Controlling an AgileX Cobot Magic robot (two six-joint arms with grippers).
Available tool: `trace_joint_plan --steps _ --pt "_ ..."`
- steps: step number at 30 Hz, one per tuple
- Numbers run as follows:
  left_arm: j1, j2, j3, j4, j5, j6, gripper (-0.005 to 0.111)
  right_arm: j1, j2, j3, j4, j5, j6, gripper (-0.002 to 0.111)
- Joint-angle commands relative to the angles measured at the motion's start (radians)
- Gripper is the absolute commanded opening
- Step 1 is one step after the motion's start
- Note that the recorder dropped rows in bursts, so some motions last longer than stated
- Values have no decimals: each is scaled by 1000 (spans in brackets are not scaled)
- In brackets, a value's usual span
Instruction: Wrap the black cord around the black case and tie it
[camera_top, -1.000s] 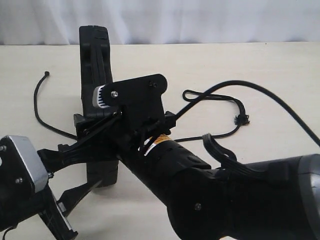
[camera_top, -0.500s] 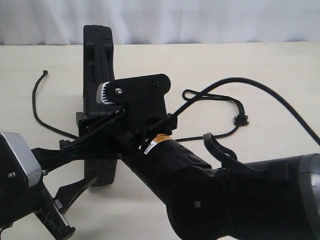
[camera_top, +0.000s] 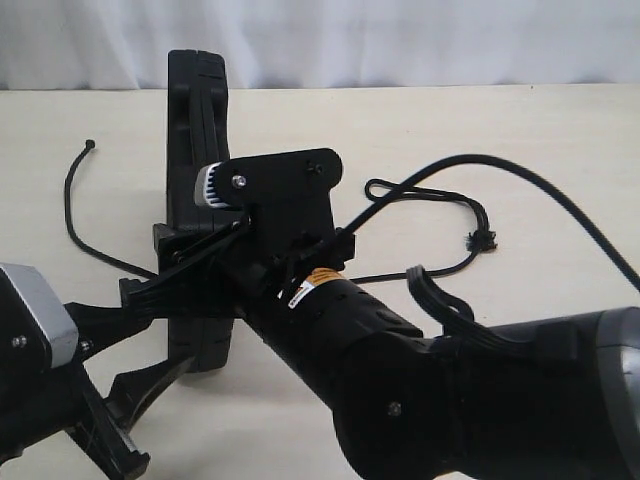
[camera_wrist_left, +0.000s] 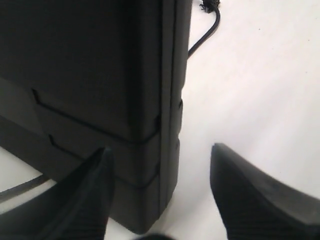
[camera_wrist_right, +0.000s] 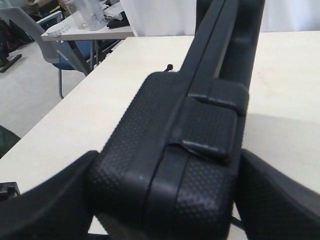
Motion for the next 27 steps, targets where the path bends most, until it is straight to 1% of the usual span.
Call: trace_joint_plan --steps 1,2,3,4,5,6,7,9,13,14,15,16,18,19,22,25,27 --pt "-10 -82 2 5 61 -12 55 -2 -1 -9 -3 -19 10 23" --pt "-10 -106 2 5 86 -12 55 -2 -1 -9 -3 -19 10 23" --pt "-10 -177 2 5 150 -38 55 -2 -1 -9 -3 -23 10 23" --pt "-10 -208 2 5 173 -54 55 -2 -1 -9 -3 -23 8 23" --pt "-10 -290 2 5 231 -86 55 -2 -1 -9 -3 -25 6 23" --pt "-10 -330 2 5 252 -102 55 -2 -1 -9 -3 -25 3 23" --pt "-10 -398 2 8 266 -133 55 -2 -1 -9 -3 -25 0 23" --pt "-10 -463 2 8 264 -138 55 -2 -1 -9 -3 -25 0 23" --pt "-10 -492 2 8 304 -140 55 -2 -1 -9 -3 -21 0 23" --pt "-10 -492 2 10 311 -140 58 -2 -1 -9 -3 -21 0 23" --pt "-10 -492 2 14 311 -140 63 -2 -1 -9 -3 -21 0 23" --pt "-10 -492 2 34 311 -140 73 -2 -1 -9 -3 -21 0 23" --pt "-10 -492 2 35 301 -169 87 -2 -1 -9 -3 -21 0 23" --pt "-10 -492 2 35 279 -214 89 -2 -1 -9 -3 -21 0 23" --pt "-10 -492 2 35 170 -346 89 -2 -1 -9 -3 -19 0 23" --pt "-10 -492 2 35 63 -360 89 -2 -1 -9 -3 -14 0 23" --pt "-10 -492 2 35 49 -360 89 -2 -1 -9 -3 -8 0 23"
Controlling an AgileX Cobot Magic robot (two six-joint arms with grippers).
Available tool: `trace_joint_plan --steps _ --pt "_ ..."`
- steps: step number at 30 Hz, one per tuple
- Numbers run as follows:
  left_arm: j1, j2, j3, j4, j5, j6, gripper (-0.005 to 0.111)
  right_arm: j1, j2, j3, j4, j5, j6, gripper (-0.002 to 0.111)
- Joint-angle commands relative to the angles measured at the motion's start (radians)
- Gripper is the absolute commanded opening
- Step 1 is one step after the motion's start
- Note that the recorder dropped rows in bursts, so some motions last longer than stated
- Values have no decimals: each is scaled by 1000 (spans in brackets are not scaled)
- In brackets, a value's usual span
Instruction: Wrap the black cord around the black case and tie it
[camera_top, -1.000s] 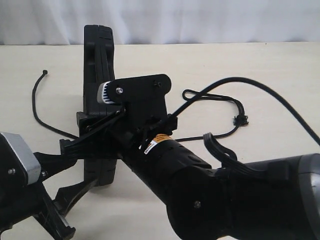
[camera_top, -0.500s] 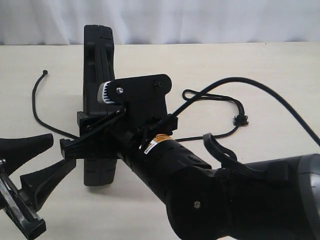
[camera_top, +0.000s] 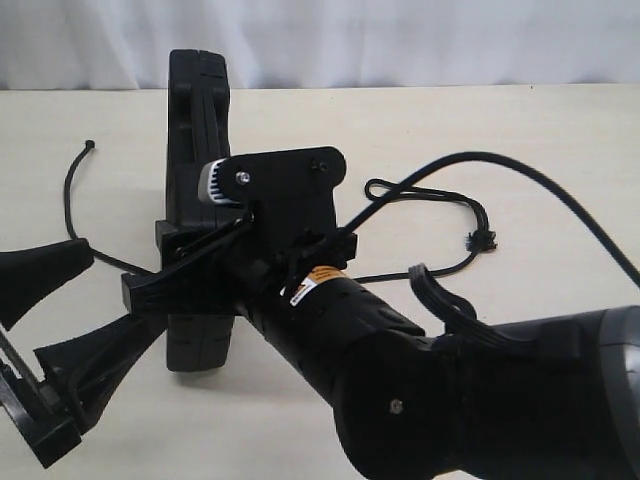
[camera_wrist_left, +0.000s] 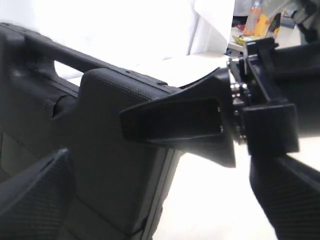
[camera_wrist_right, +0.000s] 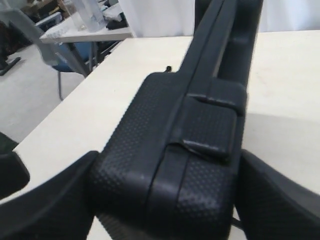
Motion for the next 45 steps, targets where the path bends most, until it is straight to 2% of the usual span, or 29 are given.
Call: trace_joint_plan --steps 1,12,16,18,20,22,25,27,29,32,37,45 --pt "-10 -6 -2 6 -101 -37 89 -2 -1 -9 -11 5 -2 23" --pt "-10 -6 -2 380 90 -21 89 -2 -1 -9 -11 8 0 23" --pt "-10 -6 -2 580 115 -150 89 -2 -3 -10 -11 -7 0 23" --pt "-10 -6 -2 624 99 -174 89 -2 -3 -10 -11 -12 0 23" --pt "-10 -4 1 608 139 -164 89 -2 -3 -10 -11 -14 0 23" --pt "-8 -1 1 530 215 -105 89 -2 -3 -10 -11 -22 0 23" --pt "-8 1 13 356 170 32 89 -2 -3 -10 -11 -32 0 23" --pt "-8 1 13 241 138 63 89 -2 -3 -10 -11 -32 0 23" --pt "-8 1 13 191 136 53 89 -2 -3 -10 -11 -32 0 23" --pt "-8 1 13 180 141 -42 89 -2 -3 -10 -11 -28 0 23" --pt "-8 1 13 180 141 -50 89 -2 -3 -10 -11 -21 0 23" --pt "-8 1 13 182 19 -50 89 -2 -3 -10 -11 -17 -7 23"
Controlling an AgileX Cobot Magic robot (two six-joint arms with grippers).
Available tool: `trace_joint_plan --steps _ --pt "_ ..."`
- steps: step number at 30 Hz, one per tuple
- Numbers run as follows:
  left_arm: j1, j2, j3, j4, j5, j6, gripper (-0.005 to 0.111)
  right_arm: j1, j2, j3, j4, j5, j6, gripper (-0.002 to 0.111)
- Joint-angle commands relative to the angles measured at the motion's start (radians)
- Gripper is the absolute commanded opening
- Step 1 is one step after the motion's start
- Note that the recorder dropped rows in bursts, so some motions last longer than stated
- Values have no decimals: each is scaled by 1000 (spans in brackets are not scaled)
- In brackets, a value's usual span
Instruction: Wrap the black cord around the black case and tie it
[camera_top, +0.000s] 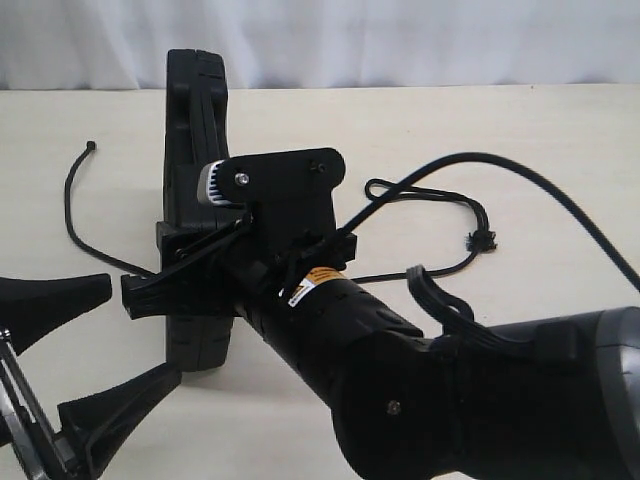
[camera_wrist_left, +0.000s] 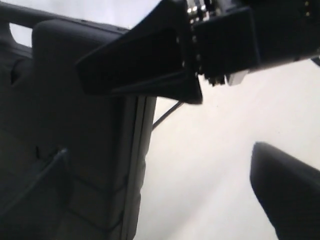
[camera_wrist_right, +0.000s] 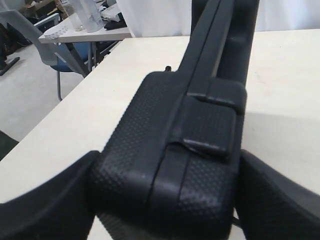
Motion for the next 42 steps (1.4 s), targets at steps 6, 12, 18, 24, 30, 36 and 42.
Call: trace_joint_plan --steps 6,12,18,24,30,36,42 --pt "-1 2 2 -4 -203 -3 89 -2 -3 -8 -17 -14 -7 23" --pt "-1 0 2 3 -207 -3 89 -2 -3 -8 -17 -14 -7 23" --pt "-1 0 2 22 -220 -71 89 -2 -3 -8 -17 -14 -7 23" --pt "-1 0 2 162 -232 -129 89 -2 -3 -8 -17 -14 -7 23" --pt "-1 0 2 120 -227 -84 89 -2 -3 -8 -17 -13 -7 23" --pt "-1 0 -12 111 -201 -51 89 -2 -3 -8 -17 -13 -25 23" --pt "-1 -62 -153 150 205 -22 89 -2 -3 -8 -17 -18 -27 23"
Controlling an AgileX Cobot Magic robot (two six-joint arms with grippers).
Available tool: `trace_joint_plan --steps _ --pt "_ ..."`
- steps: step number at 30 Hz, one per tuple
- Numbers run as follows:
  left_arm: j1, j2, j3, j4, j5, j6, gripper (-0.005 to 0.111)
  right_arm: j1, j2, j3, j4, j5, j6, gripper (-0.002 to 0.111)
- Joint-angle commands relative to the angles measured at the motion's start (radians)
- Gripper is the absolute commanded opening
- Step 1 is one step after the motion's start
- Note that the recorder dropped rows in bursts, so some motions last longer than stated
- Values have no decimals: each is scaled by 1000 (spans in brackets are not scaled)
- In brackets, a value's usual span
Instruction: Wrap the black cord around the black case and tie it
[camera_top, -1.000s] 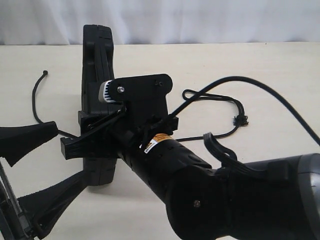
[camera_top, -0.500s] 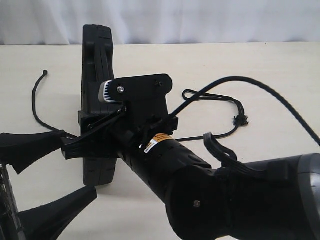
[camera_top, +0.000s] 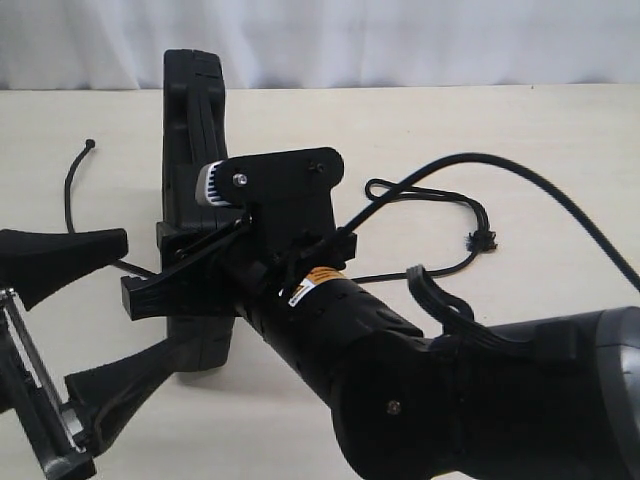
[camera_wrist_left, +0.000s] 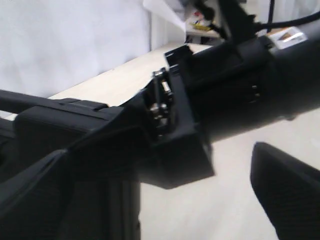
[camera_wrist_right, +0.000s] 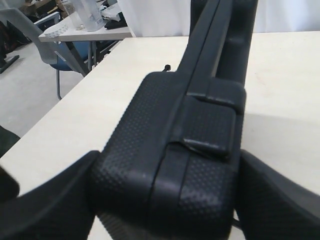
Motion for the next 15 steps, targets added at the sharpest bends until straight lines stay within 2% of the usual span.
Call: trace_joint_plan --steps 1,4,6,9,11,13,15 --pt "-3 -95 -44 25 258 9 89 -2 -3 -8 -17 -35 -11 23" --pt "-3 -148 17 25 293 0 89 -2 -3 -8 -17 -68 -11 23" --pt "-3 -135 80 23 220 0 89 -2 -3 -8 -17 -72 -11 23" --pt "-3 -69 91 12 157 8 89 -2 -3 -8 -17 -72 -11 23" --pt "-1 52 91 -67 80 89 89 -2 -3 -8 -17 -76 -9 23" --pt "-1 234 91 -170 -49 184 89 -2 -3 -8 -17 -90 -1 23" --pt "-1 422 91 -200 -201 243 89 -2 -3 -8 -17 -102 13 23"
